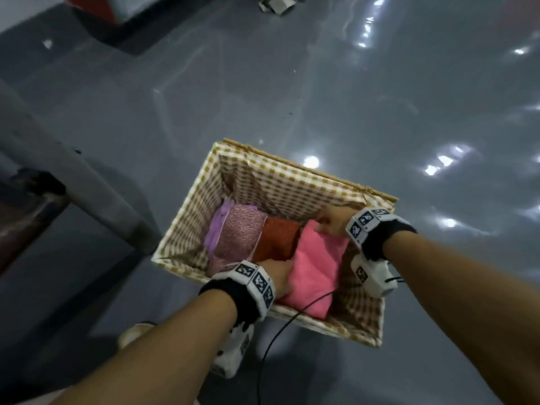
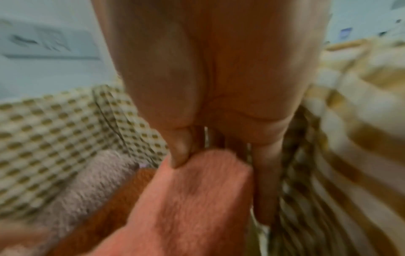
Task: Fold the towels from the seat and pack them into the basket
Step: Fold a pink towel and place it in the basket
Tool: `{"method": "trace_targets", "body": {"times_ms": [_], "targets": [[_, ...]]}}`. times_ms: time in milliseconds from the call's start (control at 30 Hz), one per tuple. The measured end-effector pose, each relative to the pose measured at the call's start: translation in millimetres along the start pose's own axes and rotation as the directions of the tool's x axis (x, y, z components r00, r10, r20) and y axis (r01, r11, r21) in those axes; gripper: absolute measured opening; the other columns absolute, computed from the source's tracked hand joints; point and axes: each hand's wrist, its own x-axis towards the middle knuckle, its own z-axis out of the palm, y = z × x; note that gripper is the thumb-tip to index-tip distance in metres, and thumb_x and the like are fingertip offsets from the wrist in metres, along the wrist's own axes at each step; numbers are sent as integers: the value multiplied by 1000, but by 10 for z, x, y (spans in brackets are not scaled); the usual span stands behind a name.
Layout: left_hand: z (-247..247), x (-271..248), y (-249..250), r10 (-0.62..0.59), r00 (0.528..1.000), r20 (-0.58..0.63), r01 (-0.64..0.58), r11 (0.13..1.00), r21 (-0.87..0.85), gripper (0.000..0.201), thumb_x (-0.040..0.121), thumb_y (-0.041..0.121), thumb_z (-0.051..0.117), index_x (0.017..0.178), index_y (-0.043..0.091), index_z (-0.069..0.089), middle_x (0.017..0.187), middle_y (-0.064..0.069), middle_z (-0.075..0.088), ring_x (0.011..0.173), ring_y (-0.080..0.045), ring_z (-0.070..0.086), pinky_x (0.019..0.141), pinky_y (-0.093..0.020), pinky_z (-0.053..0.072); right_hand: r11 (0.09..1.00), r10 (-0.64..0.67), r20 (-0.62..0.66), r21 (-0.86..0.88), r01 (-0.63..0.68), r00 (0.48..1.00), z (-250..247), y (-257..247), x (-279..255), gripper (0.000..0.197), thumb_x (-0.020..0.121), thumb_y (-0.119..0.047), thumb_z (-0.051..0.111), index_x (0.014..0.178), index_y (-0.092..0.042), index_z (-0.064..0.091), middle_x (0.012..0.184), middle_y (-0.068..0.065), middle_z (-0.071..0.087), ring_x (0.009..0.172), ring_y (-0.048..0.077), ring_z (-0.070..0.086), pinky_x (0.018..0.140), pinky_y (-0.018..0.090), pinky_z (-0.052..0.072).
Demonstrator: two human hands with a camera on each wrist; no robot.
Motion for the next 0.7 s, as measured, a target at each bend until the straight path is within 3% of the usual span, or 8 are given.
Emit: {"method": "trace_targets", "body": {"times_ms": [100, 167, 267, 333, 433, 500, 600, 700], "targets": [[-143, -129, -177, -59, 990, -130, 46, 994, -95, 41, 95, 16, 44, 135, 8, 48, 138, -12, 51, 127, -26, 47, 103, -29, 35, 995, 95, 36, 12, -95, 995, 123, -8, -23, 31, 95, -25, 52, 117, -8, 65, 122, 12, 63, 112, 30, 57, 95, 34, 45], [-283, -302, -311, -72, 979, -191, 39, 984, -175, 37, 95, 17, 46, 131, 14, 55, 137, -5, 53, 126, -21, 48, 105, -27, 36, 996, 90, 26, 11, -90, 996, 77, -98, -60, 29, 94, -22, 51, 114, -6, 66, 119, 14, 65, 109, 30, 59, 92, 34, 47], [-471, -666, -511, -126, 947, -296, 32, 952, -304, 29, 93, 19, 49, 118, 20, 63, 122, 0, 64, 110, -15, 60, 95, -25, 46, 1000, -3, -41, 9, 3, 999, -172, -407, -155, 23, 90, -21, 54, 100, -9, 70, 101, 9, 70, 91, 26, 64, 74, 30, 48], [-610, -976, -623, -176, 906, -385, 19, 926, -377, 25, 92, 15, 51, 112, 19, 66, 111, -2, 68, 97, -14, 64, 82, -20, 49, 994, -109, -106, -5, 109, 988, -398, -737, -230, 17, 88, -17, 54, 90, -11, 69, 91, 6, 68, 88, 24, 62, 72, 28, 46], [-844, -1550, -782, -237, 822, -518, -17, 899, -438, 22, 90, 7, 53, 107, 11, 68, 105, -12, 70, 93, -22, 66, 82, -25, 49, 957, -291, -198, -46, 287, 936, -720, -1405, -382, 21, 87, -18, 54, 89, -1, 67, 91, 15, 68, 85, 25, 62, 79, 35, 49], [-1004, -2014, -898, -280, 760, -586, -36, 883, -469, 22, 91, 5, 53, 109, 6, 66, 105, -17, 69, 92, -23, 64, 85, -28, 49, 909, -415, -261, -100, 404, 872, -934, -1927, -539, 22, 87, -20, 55, 95, -5, 69, 97, 14, 69, 93, 27, 64, 84, 35, 49], [-1174, -2817, -1094, -363, 629, -687, -59, 859, -508, 23, 89, 5, 55, 108, 7, 66, 103, -15, 70, 92, -23, 64, 86, -28, 49, 832, -552, -270, -115, 543, 789, -1242, -2747, -873, 20, 90, -22, 58, 105, -15, 69, 102, 6, 71, 95, 20, 64, 82, 24, 44], [-1182, -3663, -1289, -433, 480, -763, -65, 850, -524, 18, 87, 10, 59, 102, 14, 68, 93, -5, 71, 85, -18, 65, 70, -22, 48, 717, -693, -299, -196, 669, 656, -1464, -3588, -1291, 20, 91, -25, 59, 107, -17, 70, 103, 3, 71, 96, 19, 63, 79, 21, 40]]}}
